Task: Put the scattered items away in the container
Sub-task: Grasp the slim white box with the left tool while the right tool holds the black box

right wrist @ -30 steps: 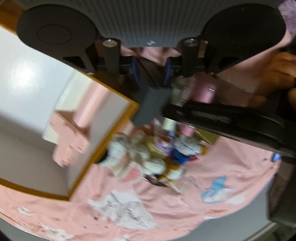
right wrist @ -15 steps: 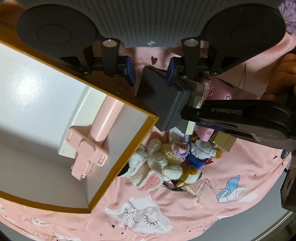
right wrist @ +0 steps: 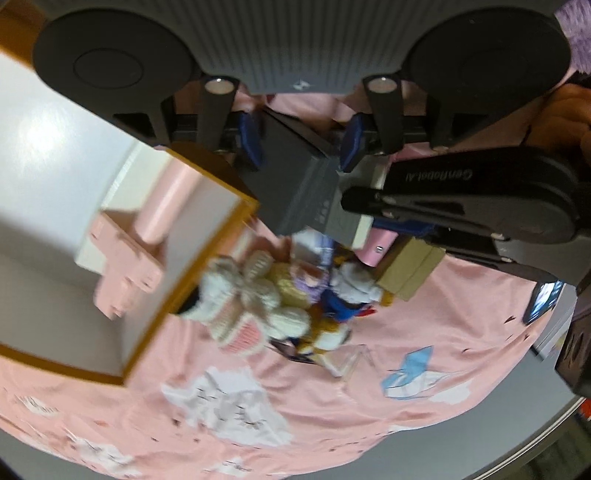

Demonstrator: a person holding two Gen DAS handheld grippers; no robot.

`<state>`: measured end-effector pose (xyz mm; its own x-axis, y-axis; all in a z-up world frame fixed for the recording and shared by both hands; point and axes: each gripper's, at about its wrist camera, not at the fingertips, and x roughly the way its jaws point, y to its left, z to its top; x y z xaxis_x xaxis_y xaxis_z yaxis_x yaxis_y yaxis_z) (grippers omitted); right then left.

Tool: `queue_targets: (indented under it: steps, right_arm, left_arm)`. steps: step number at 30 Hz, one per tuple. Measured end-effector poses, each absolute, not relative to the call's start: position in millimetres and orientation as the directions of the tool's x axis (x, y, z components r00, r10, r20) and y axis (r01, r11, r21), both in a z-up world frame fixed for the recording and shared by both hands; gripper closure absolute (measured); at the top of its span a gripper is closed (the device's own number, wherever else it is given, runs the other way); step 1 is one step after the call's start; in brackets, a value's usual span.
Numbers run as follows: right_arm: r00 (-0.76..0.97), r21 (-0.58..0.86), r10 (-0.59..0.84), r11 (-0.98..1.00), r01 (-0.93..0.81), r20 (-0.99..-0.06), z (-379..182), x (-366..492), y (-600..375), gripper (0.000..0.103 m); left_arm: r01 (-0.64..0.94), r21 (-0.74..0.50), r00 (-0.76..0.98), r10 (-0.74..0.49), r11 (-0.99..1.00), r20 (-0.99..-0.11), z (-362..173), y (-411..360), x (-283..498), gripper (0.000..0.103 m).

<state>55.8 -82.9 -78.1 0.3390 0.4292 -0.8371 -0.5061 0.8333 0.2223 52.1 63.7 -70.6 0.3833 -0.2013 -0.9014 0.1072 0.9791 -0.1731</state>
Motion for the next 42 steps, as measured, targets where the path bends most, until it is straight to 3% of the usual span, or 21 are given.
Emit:
queue_targets:
  steps: [8,10,18,29,42]
  right_arm:
    - [0.315,0.153,0.385,0.809,-0.567,-0.868,-91.6,59.2,-54.3,0.051]
    - [0.322,0.133,0.366,0.815,-0.564,-0.873,-92.7,58.9,-53.8,0.057]
    - [0.273,0.227,0.38,0.858,-0.461,-0.884,-95.0,56.6,-83.5,0.063]
    - [0.251,0.265,0.357,0.904,-0.336,-0.9,-95.9,47.2,-117.7,0.061]
    - [0.301,0.186,0.341,0.878,-0.442,-0.891,-87.4,48.2,-97.1,0.057]
  left_arm:
    - [0.072,-0.229,0.372,-0.239,0.971,-0.897,-73.6,79.9,45.8,0.081]
    - [0.071,-0.237,0.37,-0.246,0.969,-0.896,-74.3,81.2,45.6,0.081]
    - [0.095,-0.256,0.35,-0.273,0.962,-0.896,-77.9,80.2,44.5,0.081]
    - [0.222,-0.246,0.328,-0.309,0.944,-0.893,-80.1,60.9,39.5,0.085]
    - [0.216,-0.26,0.291,-0.316,0.941,-0.903,-93.2,57.0,46.8,0.085]
